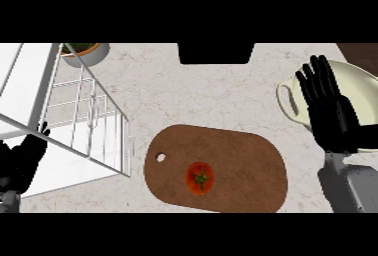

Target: Pick the tomato from the cutting board and place it in the pot

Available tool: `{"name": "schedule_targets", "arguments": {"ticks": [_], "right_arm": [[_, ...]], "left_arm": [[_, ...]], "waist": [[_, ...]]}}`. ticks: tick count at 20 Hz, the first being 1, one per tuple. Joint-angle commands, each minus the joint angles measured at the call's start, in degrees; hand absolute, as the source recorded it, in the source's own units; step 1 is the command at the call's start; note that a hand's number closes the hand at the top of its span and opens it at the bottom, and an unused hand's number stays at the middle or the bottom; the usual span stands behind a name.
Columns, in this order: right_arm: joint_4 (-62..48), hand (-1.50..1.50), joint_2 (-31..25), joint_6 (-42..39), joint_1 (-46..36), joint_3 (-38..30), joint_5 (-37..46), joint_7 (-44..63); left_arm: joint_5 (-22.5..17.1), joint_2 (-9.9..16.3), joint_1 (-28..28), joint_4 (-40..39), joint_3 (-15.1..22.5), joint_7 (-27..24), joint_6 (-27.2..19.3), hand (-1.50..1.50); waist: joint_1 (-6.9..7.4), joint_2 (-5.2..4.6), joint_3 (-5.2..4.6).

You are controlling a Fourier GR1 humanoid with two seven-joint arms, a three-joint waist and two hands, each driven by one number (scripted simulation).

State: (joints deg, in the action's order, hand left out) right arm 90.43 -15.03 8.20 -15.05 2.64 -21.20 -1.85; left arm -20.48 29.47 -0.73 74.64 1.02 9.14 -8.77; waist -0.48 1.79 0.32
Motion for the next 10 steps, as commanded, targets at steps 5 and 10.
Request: {"name": "schedule_targets", "arguments": {"ticks": [5, 10], "right_arm": [[3.82, 1.5, -0.74, -12.66, 0.34, 24.09, 13.47, -2.12], [7.93, -1.5, 3.77, 6.48, 5.12, 20.54, 27.75, -19.99]], "left_arm": [[3.58, -3.94, -7.77, 2.76, 9.23, -1.03, 5.82, 0.0], [3.39, -6.44, -6.27, 0.83, 10.08, -3.18, 7.34, 0.0]], "waist": [[0.3, -1.78, -0.58], [-4.09, -1.19, -0.2]]}}
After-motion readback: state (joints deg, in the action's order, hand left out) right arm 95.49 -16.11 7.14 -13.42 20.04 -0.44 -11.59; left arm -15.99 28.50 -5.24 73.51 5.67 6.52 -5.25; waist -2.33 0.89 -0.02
